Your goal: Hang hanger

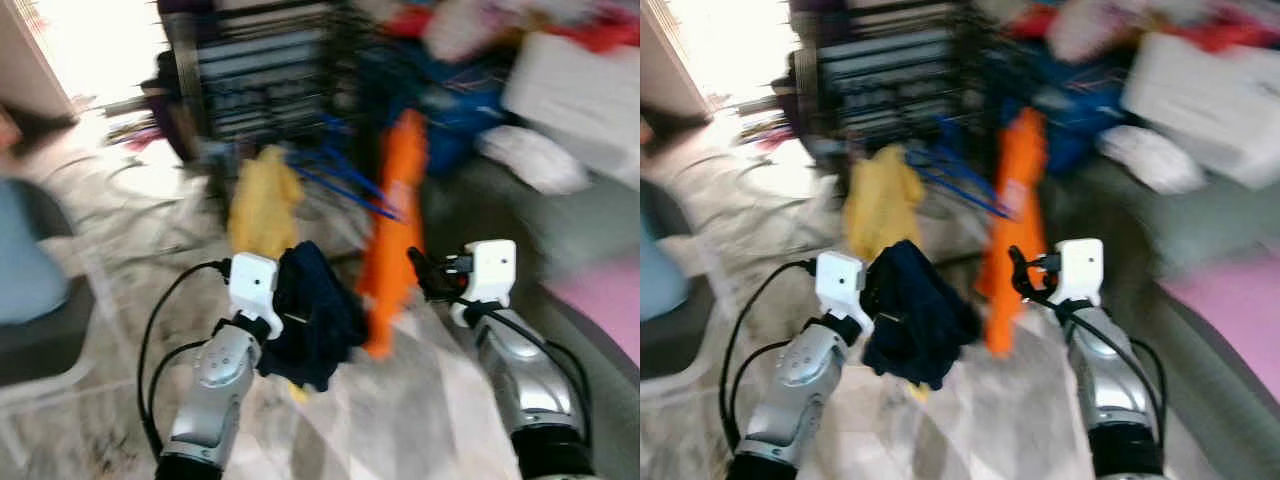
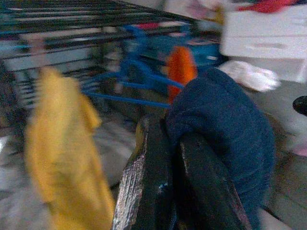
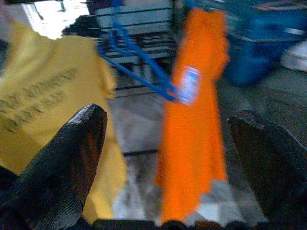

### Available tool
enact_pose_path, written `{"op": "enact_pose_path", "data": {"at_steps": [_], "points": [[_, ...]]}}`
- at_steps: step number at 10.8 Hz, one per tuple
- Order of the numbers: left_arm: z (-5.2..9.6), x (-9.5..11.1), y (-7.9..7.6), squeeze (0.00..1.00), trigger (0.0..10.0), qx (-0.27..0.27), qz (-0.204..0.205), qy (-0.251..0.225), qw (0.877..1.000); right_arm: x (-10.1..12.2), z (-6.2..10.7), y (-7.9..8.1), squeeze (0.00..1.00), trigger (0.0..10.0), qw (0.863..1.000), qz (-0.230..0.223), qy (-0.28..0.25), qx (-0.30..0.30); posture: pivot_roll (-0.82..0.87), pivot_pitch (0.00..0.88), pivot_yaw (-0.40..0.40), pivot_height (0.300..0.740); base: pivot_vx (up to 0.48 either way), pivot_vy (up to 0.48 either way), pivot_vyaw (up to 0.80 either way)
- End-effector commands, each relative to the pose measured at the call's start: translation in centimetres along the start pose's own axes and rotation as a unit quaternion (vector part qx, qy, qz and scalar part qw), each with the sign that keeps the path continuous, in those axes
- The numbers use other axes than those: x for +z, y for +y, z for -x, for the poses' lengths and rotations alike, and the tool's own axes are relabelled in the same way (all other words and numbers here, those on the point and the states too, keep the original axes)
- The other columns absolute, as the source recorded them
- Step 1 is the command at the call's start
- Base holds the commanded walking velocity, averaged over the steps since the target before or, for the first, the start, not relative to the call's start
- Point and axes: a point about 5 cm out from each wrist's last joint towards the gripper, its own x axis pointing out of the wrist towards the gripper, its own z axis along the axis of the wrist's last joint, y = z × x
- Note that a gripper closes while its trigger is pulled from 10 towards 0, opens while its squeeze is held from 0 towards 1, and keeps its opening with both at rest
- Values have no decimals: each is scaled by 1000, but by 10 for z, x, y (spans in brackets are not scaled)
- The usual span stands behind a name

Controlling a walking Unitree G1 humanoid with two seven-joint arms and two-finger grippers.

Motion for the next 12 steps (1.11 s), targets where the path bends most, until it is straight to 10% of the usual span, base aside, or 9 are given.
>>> {"op": "enact_pose_path", "data": {"at_steps": [1, 12], "points": [[2, 6, 10, 0, 10000, 16, -14, -12, 1000, 6, -3, 11, 0, 10000, 1000, 1, -14, 15, -137, 0, 65, 740, 390, 281, 0], [2, 1, 9, 0, 10000, 19, -13, 2, 1000, 9, -5, 10, 0, 10000, 1000, 13, -17, 16, -139, 0, 56, 740, 398, 235, -218]]}}
